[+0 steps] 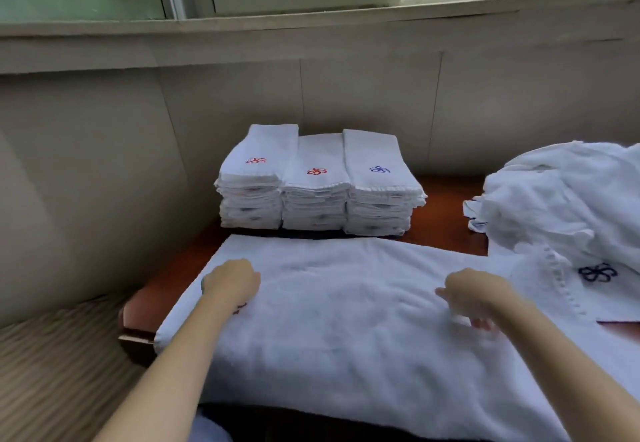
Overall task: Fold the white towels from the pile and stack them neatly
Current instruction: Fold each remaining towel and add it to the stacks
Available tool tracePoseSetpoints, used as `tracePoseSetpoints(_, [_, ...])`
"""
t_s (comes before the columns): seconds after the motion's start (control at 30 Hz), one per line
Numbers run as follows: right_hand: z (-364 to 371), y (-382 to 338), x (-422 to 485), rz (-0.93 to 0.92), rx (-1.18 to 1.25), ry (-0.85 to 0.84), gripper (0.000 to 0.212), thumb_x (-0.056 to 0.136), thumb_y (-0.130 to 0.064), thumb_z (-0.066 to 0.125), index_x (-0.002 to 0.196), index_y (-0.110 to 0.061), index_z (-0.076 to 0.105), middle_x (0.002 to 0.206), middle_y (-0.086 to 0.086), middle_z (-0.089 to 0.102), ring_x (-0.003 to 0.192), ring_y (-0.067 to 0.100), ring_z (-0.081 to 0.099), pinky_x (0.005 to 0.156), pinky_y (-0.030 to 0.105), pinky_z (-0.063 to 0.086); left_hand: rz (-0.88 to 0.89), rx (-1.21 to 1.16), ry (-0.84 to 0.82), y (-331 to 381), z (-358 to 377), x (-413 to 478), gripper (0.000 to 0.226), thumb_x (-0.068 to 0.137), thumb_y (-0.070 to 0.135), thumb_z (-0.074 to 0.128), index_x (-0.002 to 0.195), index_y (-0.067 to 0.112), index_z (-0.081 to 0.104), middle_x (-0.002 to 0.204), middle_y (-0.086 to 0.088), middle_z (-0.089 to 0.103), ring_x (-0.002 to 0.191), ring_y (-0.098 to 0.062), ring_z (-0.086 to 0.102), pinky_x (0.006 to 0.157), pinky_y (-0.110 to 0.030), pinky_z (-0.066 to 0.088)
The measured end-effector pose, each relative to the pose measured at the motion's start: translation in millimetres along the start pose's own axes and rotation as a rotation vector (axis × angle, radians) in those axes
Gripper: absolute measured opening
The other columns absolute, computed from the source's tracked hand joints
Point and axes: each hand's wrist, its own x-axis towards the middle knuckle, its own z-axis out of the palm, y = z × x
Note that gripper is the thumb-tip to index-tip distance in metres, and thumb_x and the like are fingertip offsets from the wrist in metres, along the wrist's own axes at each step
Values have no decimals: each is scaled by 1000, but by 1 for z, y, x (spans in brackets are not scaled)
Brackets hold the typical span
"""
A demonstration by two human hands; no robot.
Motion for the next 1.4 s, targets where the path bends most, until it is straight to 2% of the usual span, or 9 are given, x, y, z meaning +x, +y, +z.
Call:
tracePoseSetpoints(0.1, [-2, -1, 8, 37, 123, -91, 26, 97, -24, 40, 76, -13, 51, 45, 0, 62, 41, 12, 60, 57, 20, 49, -73, -18, 17, 0, 6, 4, 39, 100, 38, 33, 119, 16, 58, 122, -6, 58, 107, -26, 55, 79, -31, 43])
tracePoseSetpoints(0.27, [10, 6, 32, -9, 118, 245, 26, 99, -28, 38, 115, -12, 52, 117, 8, 60, 106, 27, 56, 77, 30, 43, -86, -189, 142, -17, 7, 18, 39, 101, 13, 29, 136, 14, 45, 135, -15, 51, 120, -36, 49, 95, -38, 41])
tracePoseSetpoints(0.43, [22, 22, 44, 80, 191, 312, 38, 91, -14, 43, 128, -16, 37, 112, 8, 55, 102, 31, 56, 69, 32, 40, -123, -216, 68, -23, 1, 31, 52, 102, 22, 26, 150, 40, 16, 155, -3, 30, 133, -33, 40, 104, -41, 39])
tracePoseSetpoints(0.53, [16, 31, 50, 134, 263, 246, 56, 87, -17, 45, 141, -24, 30, 127, 11, 50, 111, 32, 53, 79, 36, 45, -130, -171, 33, -22, -3, 45, 52, 99, 21, 31, 149, 34, 27, 152, -7, 35, 132, -32, 41, 102, -39, 40])
tracePoseSetpoints(0.77, [-1, 28, 62, 132, 268, 192, 27, 81, -17, 45, 107, -19, 52, 104, 5, 41, 86, 26, 48, 80, 36, 45, 58, -178, -62, -21, -21, 79, 77, 81, -6, 51, 147, 31, 34, 149, -6, 27, 135, -32, 24, 101, -44, 41])
tracePoseSetpoints(0.9, [-8, 26, 65, 113, 213, 223, 10, 80, -14, 46, 85, -17, 54, 108, 4, 36, 86, 24, 48, 72, 31, 42, 68, -145, -74, -18, -18, 89, 43, 73, -8, 53, 104, 18, 66, 119, -4, 49, 123, -30, 33, 99, -46, 40])
tracePoseSetpoints(1.07, [-17, 37, 71, 26, 187, 273, 10, 75, -7, 51, 67, -14, 51, 74, 1, 51, 68, 17, 46, 54, 26, 35, 115, -224, -68, -28, -23, 91, 19, 75, 2, 56, 63, 16, 52, 74, -3, 56, 73, -21, 53, 69, -33, 40])
tracePoseSetpoints(1.23, [-28, 38, 71, 14, 308, 596, 18, 77, -7, 53, 65, -14, 42, 75, 11, 54, 70, 31, 48, 57, 32, 35, 79, -186, 468, -31, -31, 83, 24, 82, -1, 41, 68, 17, 45, 71, -2, 53, 75, -26, 46, 77, -34, 30])
tracePoseSetpoints(1.4, [-38, 25, 57, -61, 488, 1061, 33, 73, 12, 48, 102, -4, 48, 91, 22, 53, 72, 40, 49, 62, 39, 38, 101, -297, 972, -31, -55, 71, 26, 76, -13, 35, 73, 10, 45, 75, -8, 48, 72, -26, 36, 69, -31, 17])
